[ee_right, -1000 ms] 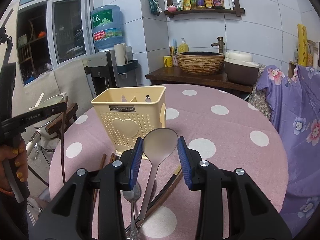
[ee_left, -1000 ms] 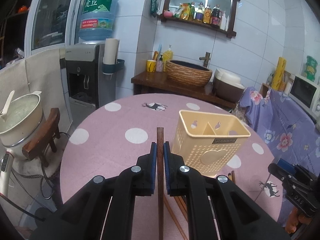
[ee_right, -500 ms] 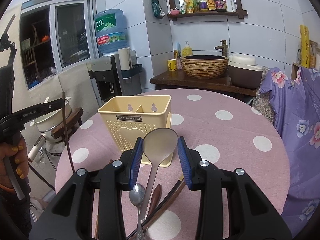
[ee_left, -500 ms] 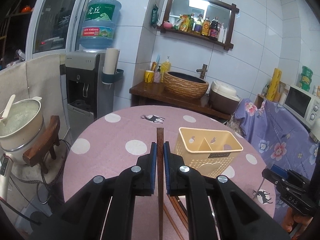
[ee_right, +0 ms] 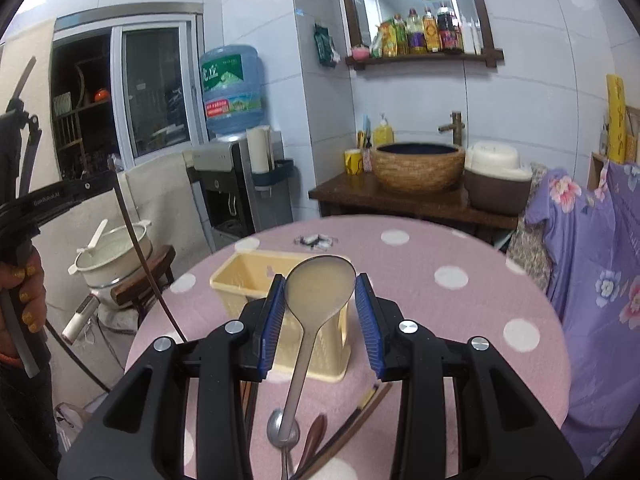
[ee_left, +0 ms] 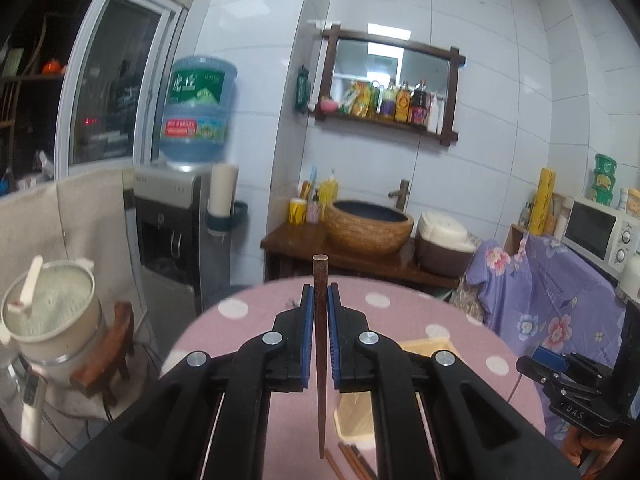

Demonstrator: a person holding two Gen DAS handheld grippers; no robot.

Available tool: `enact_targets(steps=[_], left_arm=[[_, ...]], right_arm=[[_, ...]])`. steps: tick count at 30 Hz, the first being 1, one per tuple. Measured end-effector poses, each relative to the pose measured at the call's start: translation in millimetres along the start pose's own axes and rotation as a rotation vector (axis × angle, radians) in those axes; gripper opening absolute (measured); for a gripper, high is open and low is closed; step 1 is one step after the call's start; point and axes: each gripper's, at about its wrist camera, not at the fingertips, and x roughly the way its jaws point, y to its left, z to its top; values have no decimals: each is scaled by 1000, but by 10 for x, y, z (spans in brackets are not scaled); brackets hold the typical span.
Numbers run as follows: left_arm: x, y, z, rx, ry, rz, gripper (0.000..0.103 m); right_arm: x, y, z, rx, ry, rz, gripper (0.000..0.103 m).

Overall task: Organize utensils
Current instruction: 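Carry the chopstick and spoon over the beige utensil holder with both grippers, then lower both utensils into the holder and open both grippers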

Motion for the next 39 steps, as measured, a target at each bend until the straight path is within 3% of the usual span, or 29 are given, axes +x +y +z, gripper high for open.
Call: enact_targets(steps=[7,12,25,39], left_arm=[[-12,-249,643,-19,-112,-68,8],[207,-473,642,-12,-141,-71,8],[819,-463,-283,-24,35,-71,8],[1015,-469,-647,8,132,-64,7]], right_arm=[[-29,134,725,-43,-170,-51,36],[246,229,894,-78,-204,-123,36],[968,292,130,-123,-85,-178,36],[1024,373,-309,-194,-36,-197,37]])
